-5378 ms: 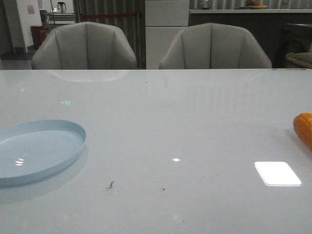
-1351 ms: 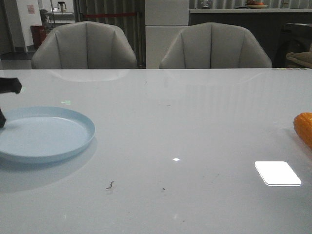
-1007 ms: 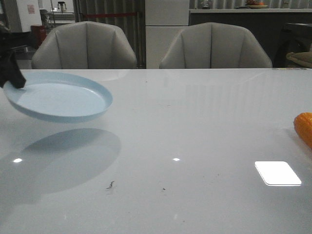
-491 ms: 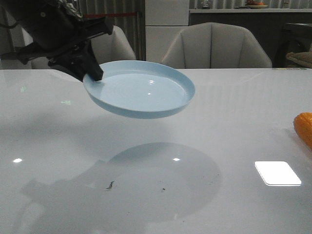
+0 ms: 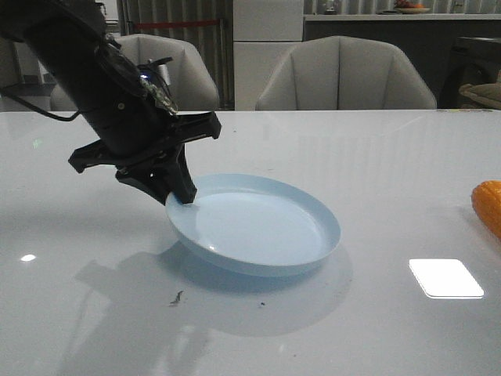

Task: Place corn on plate with both arms

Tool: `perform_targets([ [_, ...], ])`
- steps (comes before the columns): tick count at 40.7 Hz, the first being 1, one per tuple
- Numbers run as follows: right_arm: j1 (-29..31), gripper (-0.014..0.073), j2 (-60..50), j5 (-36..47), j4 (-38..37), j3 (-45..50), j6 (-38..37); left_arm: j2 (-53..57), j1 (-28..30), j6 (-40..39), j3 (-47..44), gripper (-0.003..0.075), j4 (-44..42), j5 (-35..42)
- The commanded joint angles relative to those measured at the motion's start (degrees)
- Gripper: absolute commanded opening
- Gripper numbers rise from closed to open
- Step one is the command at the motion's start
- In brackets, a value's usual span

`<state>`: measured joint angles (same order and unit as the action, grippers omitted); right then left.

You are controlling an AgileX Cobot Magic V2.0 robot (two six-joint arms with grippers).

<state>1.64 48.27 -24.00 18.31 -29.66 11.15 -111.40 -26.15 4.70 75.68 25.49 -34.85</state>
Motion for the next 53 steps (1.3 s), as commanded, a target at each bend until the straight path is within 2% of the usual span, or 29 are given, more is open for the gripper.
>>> perform_targets([
  [1,0.26,0.0426,-0.17,2.69,0.1,-2.23,0.31,2.88,-0.43,-0.11,1.64,0.0095,2.29,1.78],
  [9,0.26,0.0426,-0.17,0.85,0.1,-2.23,0.31,2.88,-0.43,-0.11,1.64,0.0102,1.19,2.69],
  [18,0.26,0.0426,-0.17,0.88,0.1,-2.23,0.31,2.88,-0.43,-0.11,1.64,0.0274,1.19,3.44],
  [31,0.26,0.0426,-0.17,2.1,0.1,-2.23,0.31,4.83,2.15,0.58,5.71,0.0272,0.15,2.07],
  [37,0.26,0.0426,-0.17,2.17,0.1,-2.23,0.31,8.66,4.76,7.45,8.4,0.0272,-3.39,0.94],
  [45,0.26,0.0426,-0.17,2.16,0.15,-2.23,0.31,16.41,9.26,8.84,8.95,0.0272,-11.0,-2.89],
  [48,0.26,0.0426,0.03,2.41,0.14,-2.23,0.31,20.35,10.71,13.23,8.95,0.0272,-11.29,-3.87],
  [53,0.26,0.0426,1.37,3.26,0.14,-2.3,0.31,26.1,12.33,16.01,8.44,0.0272,-11.47,-0.9],
])
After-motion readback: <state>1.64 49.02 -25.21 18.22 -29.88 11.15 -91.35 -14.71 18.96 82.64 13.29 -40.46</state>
